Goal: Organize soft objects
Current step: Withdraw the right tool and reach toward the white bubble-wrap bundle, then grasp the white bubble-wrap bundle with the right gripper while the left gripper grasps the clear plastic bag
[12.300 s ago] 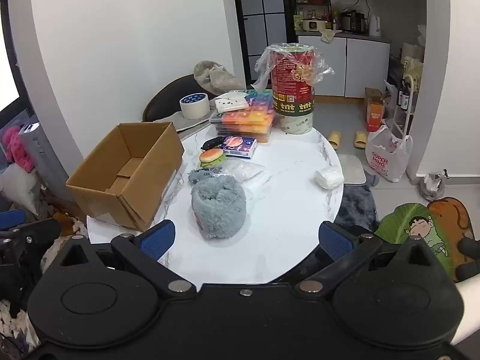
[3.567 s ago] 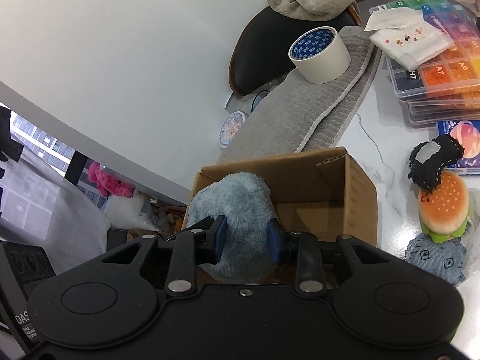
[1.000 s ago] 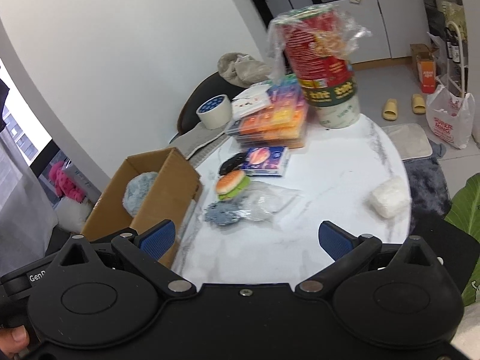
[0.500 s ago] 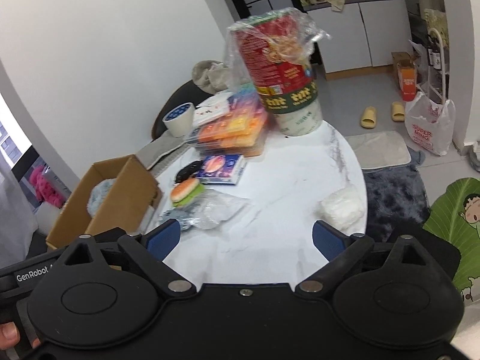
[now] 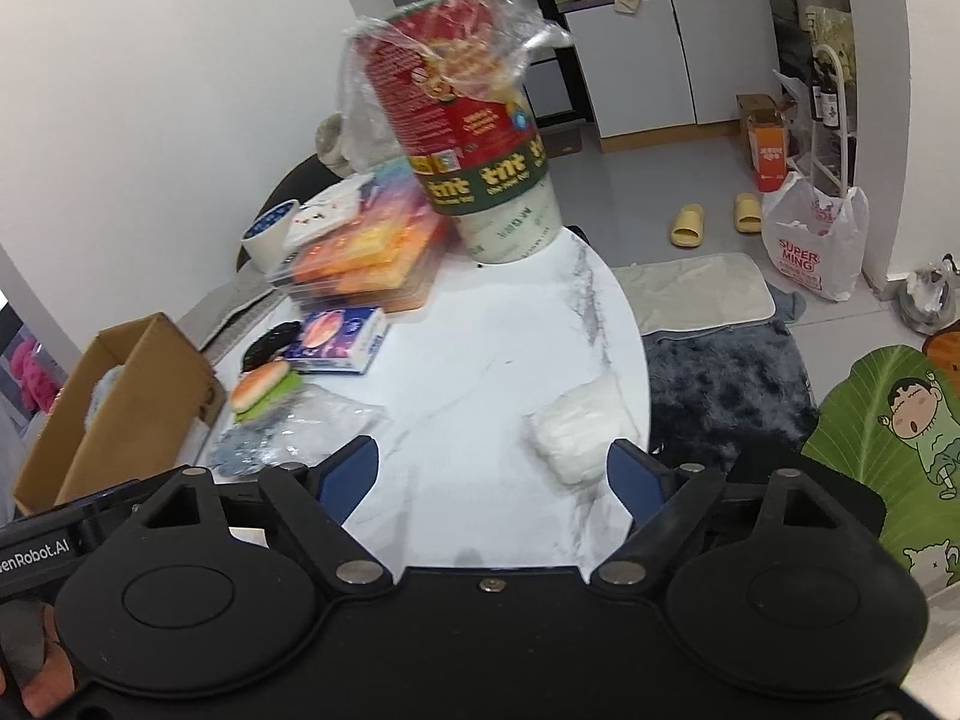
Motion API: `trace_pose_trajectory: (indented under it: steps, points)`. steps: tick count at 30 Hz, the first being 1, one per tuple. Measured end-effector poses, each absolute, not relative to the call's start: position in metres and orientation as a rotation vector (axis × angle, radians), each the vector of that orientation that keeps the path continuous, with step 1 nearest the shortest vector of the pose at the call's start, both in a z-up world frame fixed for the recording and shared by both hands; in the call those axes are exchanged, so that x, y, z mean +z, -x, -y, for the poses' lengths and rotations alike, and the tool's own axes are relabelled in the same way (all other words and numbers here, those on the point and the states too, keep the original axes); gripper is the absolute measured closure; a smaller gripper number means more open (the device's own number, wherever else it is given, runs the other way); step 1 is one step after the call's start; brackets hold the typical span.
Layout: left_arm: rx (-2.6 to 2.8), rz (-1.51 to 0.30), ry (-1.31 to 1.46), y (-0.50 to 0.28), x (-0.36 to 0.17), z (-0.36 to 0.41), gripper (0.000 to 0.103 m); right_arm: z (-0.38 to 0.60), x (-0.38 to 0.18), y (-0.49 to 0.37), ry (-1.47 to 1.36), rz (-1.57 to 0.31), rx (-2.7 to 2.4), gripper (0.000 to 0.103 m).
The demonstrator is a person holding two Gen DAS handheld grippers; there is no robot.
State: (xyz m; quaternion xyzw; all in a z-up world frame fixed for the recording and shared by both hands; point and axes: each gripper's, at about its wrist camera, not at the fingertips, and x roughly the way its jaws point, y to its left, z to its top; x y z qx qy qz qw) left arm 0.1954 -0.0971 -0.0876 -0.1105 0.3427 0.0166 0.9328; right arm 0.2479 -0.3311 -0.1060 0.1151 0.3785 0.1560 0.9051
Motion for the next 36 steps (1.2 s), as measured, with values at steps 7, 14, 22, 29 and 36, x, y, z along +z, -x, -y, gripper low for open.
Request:
trace_pose_trajectory:
  steps: [7,14,22,29,36]
  points:
    - [0.045,-0.719,0.220,-0.214,-0.100,0.097,0.028,0.338,-0.124,-0.267,-0.230,-0.807,0.291,0.022]
    - [0.030,-0.736,0.211,-0.237,-0.112,0.098,0.028,0.336,-0.139,-0.279,-0.207,-0.829,0.273,0.022]
    - [0.042,-0.747,0.163,-0.260,-0.122,0.103,0.027,0.337,-0.140,-0.287,-0.187,-0.819,0.228,0.045]
    - [0.041,-0.746,0.139,-0.271,-0.127,0.107,0.027,0.346,-0.141,-0.288,-0.204,-0.817,0.217,0.056]
    - [-0.016,-0.759,0.192,-0.261,-0.127,0.107,0.028,0.348,-0.138,-0.287,-0.230,-0.812,0.214,0.057]
